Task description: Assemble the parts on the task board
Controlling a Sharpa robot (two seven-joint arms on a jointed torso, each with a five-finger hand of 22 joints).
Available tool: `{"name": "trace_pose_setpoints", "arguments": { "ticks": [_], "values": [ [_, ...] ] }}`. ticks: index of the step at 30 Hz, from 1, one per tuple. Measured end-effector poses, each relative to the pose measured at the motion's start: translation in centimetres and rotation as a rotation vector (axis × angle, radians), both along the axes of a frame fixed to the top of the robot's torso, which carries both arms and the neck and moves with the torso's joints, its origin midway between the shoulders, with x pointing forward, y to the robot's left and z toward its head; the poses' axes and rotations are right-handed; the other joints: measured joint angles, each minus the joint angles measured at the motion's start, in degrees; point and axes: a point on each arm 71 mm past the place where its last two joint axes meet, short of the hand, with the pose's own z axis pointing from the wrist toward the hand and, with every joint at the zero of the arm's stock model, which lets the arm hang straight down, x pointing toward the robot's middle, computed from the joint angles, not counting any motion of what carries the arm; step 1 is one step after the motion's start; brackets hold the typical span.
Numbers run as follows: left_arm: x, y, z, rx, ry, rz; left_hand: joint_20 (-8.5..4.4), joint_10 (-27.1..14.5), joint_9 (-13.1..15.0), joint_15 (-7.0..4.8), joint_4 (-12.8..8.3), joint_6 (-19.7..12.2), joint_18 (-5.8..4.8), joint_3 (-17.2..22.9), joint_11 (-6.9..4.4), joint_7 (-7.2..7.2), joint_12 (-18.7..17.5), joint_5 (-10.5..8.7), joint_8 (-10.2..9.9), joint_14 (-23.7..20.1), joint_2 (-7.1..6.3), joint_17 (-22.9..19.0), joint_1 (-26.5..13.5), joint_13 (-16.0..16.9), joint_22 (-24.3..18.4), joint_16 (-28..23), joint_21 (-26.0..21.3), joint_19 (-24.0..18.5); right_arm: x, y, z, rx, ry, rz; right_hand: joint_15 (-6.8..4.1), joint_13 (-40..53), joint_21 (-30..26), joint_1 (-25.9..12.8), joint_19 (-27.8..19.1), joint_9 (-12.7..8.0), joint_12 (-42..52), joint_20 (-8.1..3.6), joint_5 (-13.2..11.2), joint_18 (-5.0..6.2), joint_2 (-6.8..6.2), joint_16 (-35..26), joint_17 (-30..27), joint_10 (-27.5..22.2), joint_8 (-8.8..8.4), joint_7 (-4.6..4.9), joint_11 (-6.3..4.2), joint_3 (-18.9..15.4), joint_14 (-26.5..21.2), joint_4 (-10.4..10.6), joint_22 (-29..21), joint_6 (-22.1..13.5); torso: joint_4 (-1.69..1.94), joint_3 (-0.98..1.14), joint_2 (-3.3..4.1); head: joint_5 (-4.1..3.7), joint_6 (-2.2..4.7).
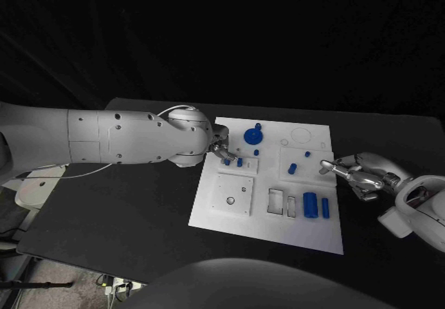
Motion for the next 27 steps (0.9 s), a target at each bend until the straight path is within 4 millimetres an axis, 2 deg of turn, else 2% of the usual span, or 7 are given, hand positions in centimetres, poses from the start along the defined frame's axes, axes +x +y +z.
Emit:
{"name": "trace_pose_setpoints", "arguments": {
  "ticks": [11, 18, 27],
  "values": [
    [-0.05, 0.13, -0.06, 0.012, 0.009, -0.005, 0.0, 0.0, 0.0, 0.0, 0.1, 0.0, 0.0, 0.6, 0.0, 0.0, 0.0, 1.16, 0.0, 0.0, -0.23, 0.0, 0.2, 0.0, 0.0, 0.0, 0.0, 0.0, 0.02, 0.01, -0.03, 0.0, 0.0, 0.0, 0.0, 0.0, 0.0, 0.0, 0.0, 0.0, 0.0, 0.0, 0.0, 0.0, 0.0, 0.0, 0.0, 0.0, 0.0, 0.0, 0.0, 0.0, 0.0, 0.0, 0.0, 0.0, 0.03, 0.01, -0.02, 0.01, 0.0],
    [-0.1, 0.27, -0.04, 0.017, 0.008, -0.006, 0.0, 0.0, 0.8, 0.0, 0.0, 0.0, 0.0, 1.3, 0.0, 0.0, 0.0, 1.88, 0.7, 0.0, -0.75, 0.0, 0.8, 0.0, 0.0, 0.0, 0.0, 0.0, 0.01, -0.01, -0.06, -0.001, 0.001, 0.0, 0.0, 0.0, 0.0, 0.0, 0.0, -0.1, 0.0, 0.0, 0.0, 0.0, 0.0, 0.0, 0.0, 0.0, 0.0, 0.0, 0.0, 0.0, 0.0, 0.0, 0.0, 0.0, 0.03, -0.02, -0.01, 0.03, 0.0],
    [-0.2, 0.23, -0.01, 0.016, 0.007, -0.008, 0.0, 0.0, 3.0, 0.0, 0.1, -0.4, 0.0, 3.3, 0.0, -0.4, 0.0, 4.81, 2.4, 0.0, -1.76, 0.0, 0.8, 0.0, 0.0, 0.0, 0.0, 0.0, 0.01, -0.03, -0.12, -0.001, 0.002, -0.001, 0.0, 0.0, 0.0, 0.0, 0.0, -0.1, 0.0, 0.0, 0.0, 0.0, 0.0, 0.0, 0.0, 0.0, 0.0, 0.0, 0.0, 0.0, 0.0, 0.0, 0.0, 0.0, 0.04, -0.01, -0.01, 0.14, 0.0]
  ]
}}
